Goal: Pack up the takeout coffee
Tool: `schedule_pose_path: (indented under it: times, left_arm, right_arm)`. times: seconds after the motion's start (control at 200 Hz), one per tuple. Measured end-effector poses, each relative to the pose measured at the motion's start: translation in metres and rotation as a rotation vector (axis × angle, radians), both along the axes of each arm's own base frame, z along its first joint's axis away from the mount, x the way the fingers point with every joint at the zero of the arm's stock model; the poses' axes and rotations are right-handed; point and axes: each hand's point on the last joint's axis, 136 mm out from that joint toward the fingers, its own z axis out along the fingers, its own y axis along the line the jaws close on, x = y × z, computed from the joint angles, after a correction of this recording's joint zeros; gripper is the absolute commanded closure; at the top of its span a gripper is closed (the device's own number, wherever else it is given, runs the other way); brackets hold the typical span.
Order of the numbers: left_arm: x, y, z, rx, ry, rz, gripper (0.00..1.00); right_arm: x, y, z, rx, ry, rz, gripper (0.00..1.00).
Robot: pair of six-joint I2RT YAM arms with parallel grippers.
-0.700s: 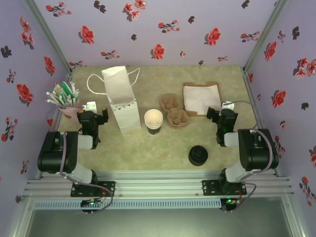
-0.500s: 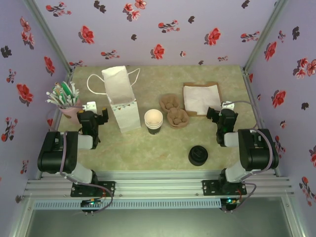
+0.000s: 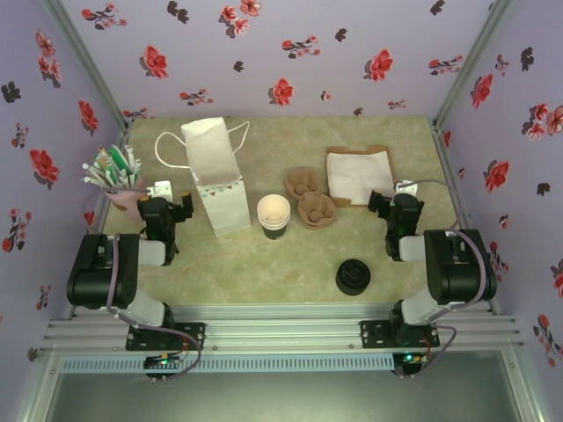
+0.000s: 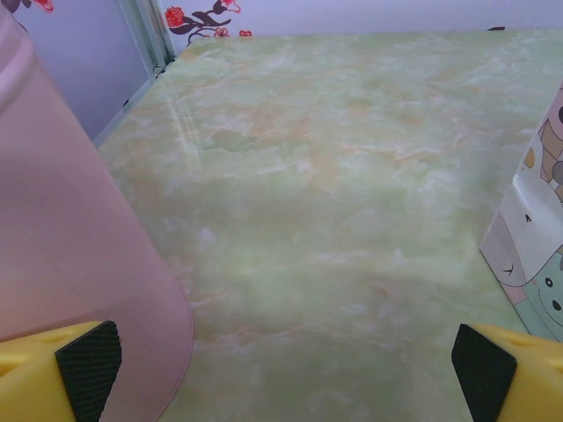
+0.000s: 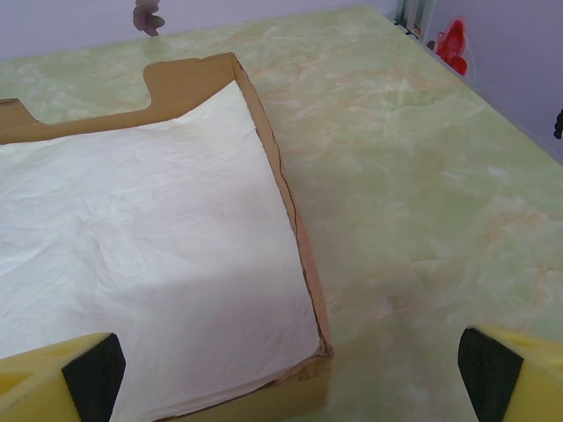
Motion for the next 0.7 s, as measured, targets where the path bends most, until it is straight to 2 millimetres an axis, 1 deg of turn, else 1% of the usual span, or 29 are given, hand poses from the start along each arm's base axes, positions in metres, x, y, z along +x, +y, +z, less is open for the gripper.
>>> schedule_pose_path:
  times: [0.61,0.7]
  left_arm:
    - [0.0,-0.0001,0.0001,0.0,-0.001,-0.001,0.01]
    - [-0.0005,-0.0007,0.0026,0.0,-0.017,-0.002,0.01]
  right_arm:
    - [0.0,0.0,0.0001,0.0,0.0,0.0,0.01]
    - [-0.0006,0.0002,-0.0003,0.0,0.009,0.001,0.01]
